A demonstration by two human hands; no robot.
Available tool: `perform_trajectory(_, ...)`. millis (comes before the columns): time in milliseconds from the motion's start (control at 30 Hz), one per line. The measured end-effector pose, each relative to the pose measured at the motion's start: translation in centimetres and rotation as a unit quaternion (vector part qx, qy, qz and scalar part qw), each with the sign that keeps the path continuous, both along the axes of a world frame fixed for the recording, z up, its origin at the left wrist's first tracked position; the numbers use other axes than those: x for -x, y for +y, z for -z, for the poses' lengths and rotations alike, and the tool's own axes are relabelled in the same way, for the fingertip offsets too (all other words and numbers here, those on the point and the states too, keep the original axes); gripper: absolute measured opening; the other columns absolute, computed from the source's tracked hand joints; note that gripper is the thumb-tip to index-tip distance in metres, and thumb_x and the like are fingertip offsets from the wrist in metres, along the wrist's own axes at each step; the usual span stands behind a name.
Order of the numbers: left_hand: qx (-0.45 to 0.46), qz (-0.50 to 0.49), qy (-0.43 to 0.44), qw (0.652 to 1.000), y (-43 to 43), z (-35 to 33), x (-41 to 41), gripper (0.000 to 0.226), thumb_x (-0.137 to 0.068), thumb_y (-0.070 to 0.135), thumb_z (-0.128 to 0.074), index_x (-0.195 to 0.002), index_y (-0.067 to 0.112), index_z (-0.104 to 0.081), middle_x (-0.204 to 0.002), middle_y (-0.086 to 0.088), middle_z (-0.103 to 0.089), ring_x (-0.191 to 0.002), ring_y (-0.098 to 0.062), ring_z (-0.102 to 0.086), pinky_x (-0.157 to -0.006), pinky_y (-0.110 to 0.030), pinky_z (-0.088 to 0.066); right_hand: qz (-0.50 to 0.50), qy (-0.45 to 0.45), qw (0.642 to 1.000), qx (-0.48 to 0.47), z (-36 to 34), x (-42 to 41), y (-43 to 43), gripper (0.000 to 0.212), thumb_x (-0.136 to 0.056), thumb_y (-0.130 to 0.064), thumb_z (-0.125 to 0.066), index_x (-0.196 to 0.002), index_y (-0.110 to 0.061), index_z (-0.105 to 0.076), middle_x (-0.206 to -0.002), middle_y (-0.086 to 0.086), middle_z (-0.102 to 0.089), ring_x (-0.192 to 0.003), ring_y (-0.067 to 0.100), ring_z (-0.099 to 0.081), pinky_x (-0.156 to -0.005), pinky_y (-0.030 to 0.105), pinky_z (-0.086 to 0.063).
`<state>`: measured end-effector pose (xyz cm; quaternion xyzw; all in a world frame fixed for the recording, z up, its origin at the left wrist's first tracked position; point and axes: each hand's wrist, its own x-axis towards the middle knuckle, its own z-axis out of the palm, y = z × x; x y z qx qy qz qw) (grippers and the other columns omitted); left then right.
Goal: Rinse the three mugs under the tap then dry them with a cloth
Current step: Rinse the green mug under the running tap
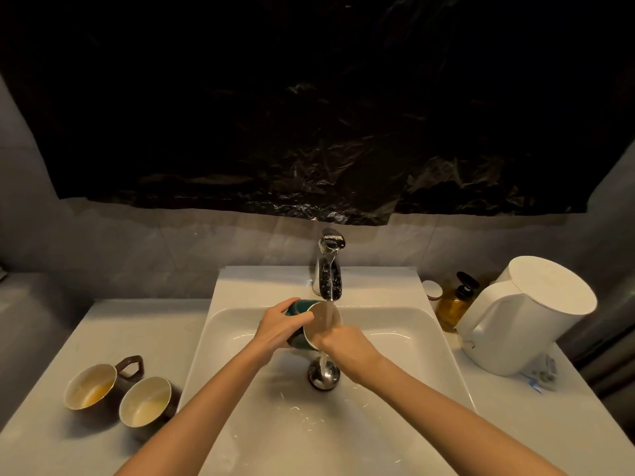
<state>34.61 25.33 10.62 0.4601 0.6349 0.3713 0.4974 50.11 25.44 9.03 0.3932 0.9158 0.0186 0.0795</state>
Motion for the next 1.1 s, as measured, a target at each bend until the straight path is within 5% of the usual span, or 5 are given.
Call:
perform_trajectory(200,0.025,-0.002,-0.035,0.999,-0.2,-0.1,0.5,0.031,-0.079,0.023,-0.072,-0.106,0.035,-0.062,-0.109,0.000,-0.060,-0.105,-0.022,-0.057,-0.078,-0.039,-0.059,-0.067,-0.072,0.993,-0.060,-0.5,-0.9,0.7,0.036,-0.070,-0.007,-0.079,-0.103,-0.014,-0.068,-0.084,0.008,-0.073,-0.092,0.031,-0.067,-0.065,0.037,-0.056)
perform_trajectory(433,0.042,-0.082,-0.270,0.959,-2.0,2.5,0.1,0.082,-0.071,0.019,-0.081,-0.137,0.036,-0.036,-0.122,-0.011,-0.061,-0.105,-0.029,-0.064,-0.083,-0.044,-0.057,-0.013,0.049,0.998,-0.042,0.6,0.0,-0.4,0.041,-0.091,-0.001,-0.049,-0.129,-0.014,-0.046,-0.102,0.010,-0.067,-0.090,0.034,-0.062,-0.060,0.039,-0.042)
perform_trajectory(700,0.065,-0.021,-0.073,0.995,-1.0,1.4,0.0,0.077,-0.073,0.039,-0.073,-0.139,0.037,-0.034,-0.127,-0.003,-0.052,-0.114,-0.023,-0.052,-0.095,-0.047,-0.050,-0.069,-0.039,0.995,-0.057,0.6,-1.2,1.4,0.034,-0.085,-0.021,-0.066,-0.119,-0.014,-0.064,-0.131,0.016,-0.057,-0.135,0.034,-0.038,-0.112,0.052,-0.030)
perform_trajectory(900,0.074,-0.044,-0.100,0.991,-1.0,1.9,-0.4,0.066,-0.079,0.040,-0.071,-0.137,0.040,-0.041,-0.130,0.001,-0.053,-0.114,-0.021,-0.054,-0.094,-0.046,-0.051,-0.031,-0.036,0.999,0.020,-0.1,0.2,-0.5,0.026,-0.088,0.003,-0.053,-0.112,-0.005,-0.060,-0.100,0.016,-0.067,-0.090,0.035,-0.064,-0.067,0.039,-0.048)
perform_trajectory(1100,0.058,0.001,-0.045,0.997,-0.9,1.2,-0.7,0.026,-0.082,0.037,-0.068,-0.106,0.040,-0.057,-0.108,0.002,-0.062,-0.099,-0.015,-0.057,-0.088,-0.034,-0.051,-0.089,-0.073,0.989,-0.089,1.1,-0.5,0.9,0.038,-0.083,-0.024,-0.068,-0.120,-0.015,-0.066,-0.136,0.015,-0.054,-0.141,0.032,-0.028,-0.113,0.058,-0.023)
